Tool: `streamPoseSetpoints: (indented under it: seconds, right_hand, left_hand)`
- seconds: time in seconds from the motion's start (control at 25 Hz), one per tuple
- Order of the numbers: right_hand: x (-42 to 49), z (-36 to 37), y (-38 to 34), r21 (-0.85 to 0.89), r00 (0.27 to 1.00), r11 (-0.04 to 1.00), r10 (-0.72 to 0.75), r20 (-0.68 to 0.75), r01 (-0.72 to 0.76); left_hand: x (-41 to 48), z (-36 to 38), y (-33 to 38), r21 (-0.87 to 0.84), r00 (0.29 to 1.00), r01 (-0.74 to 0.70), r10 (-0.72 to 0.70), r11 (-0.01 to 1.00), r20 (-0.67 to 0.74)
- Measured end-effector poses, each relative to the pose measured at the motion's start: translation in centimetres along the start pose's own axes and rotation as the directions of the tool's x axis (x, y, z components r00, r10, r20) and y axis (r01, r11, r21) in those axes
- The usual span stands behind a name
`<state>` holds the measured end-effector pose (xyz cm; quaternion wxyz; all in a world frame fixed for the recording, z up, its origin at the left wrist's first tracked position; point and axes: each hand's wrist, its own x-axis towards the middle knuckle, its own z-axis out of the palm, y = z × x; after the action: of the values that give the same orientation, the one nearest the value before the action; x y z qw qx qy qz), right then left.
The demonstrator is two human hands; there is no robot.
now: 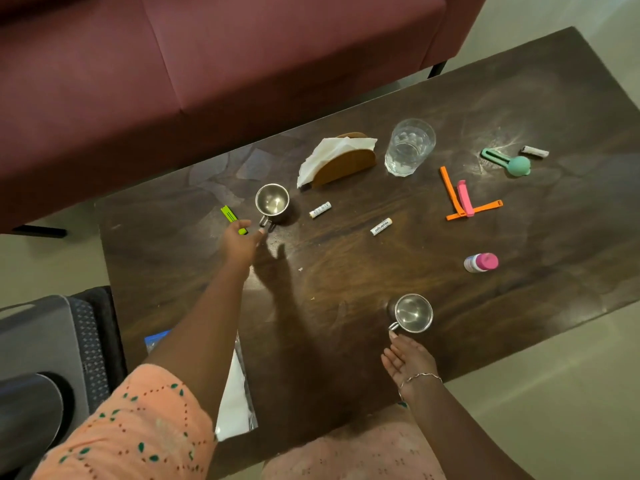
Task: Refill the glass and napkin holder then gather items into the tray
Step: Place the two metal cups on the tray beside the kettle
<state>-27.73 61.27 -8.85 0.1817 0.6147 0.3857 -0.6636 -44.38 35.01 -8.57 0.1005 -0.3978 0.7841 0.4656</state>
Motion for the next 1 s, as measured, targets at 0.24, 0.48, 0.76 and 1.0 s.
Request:
streamPoseSetpoints:
  seconds: [0.24,0.48,0.76,1.0]
  right_hand:
    - [0.6,2.2,0.3,0.132,0.998,0.991,-0.023,-0.06,0.03]
    - [1.4,3.1,0.8,0.154,0.996,0.987,-0.044,-0.076,0.055]
    - [2.0,2.8,1.3,0.138,0.968,0.965,-0.204,-0.144,0.224]
    - [0.9,2.6,-0.6,0.014,0.89,0.893,-0.447,-0.091,0.45]
  left_hand:
    - [2.1,1.5,1.1,-0.048,0.995,0.045,-0.04,0.998,0.093]
    - [3.5,2.2,0.8,-0.085,0.964,0.196,-0.176,0.977,0.201]
    - [3.6,2.5,1.0,-0.151,0.965,0.187,-0.153,0.971,0.213]
    - [0.1,0.9,2.3,-0.255,0.955,0.148,-0.072,0.955,0.286]
